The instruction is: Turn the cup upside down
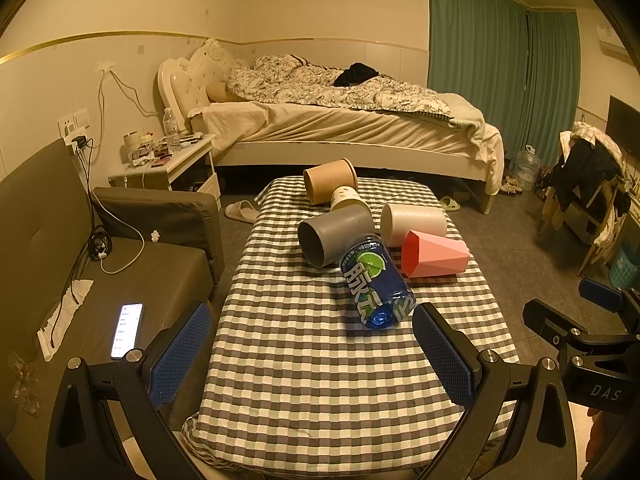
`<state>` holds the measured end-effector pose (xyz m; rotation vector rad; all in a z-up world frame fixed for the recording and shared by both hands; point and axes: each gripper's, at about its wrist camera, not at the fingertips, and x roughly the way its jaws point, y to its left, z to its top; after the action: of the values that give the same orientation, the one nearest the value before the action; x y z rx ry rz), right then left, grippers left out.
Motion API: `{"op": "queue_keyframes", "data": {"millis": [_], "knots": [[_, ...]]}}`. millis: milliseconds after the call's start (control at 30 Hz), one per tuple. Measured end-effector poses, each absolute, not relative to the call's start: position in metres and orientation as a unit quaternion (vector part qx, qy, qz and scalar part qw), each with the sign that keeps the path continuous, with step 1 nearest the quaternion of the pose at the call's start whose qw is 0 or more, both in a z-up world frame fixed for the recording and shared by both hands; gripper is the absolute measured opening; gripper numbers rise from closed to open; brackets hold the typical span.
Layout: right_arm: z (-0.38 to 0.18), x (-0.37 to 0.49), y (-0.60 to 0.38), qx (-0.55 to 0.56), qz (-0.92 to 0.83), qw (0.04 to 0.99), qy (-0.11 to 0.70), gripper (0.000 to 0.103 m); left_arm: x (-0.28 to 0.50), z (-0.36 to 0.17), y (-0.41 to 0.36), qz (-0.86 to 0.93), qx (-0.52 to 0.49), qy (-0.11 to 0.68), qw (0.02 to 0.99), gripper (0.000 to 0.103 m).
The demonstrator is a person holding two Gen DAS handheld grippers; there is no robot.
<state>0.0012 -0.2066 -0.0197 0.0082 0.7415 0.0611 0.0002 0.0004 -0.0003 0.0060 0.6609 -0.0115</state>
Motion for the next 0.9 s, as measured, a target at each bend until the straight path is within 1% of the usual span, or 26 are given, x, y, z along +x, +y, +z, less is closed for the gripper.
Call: {"op": "queue_keyframes", "data": {"millis": [900], "knots": [[-0.0154,0.0009,-0.2036,0.004,0.03,0.932,0.361,0.103,0.0014,0.0001,-0.0006,-0.007,0.002,0.324,0.946,0.103]]}}
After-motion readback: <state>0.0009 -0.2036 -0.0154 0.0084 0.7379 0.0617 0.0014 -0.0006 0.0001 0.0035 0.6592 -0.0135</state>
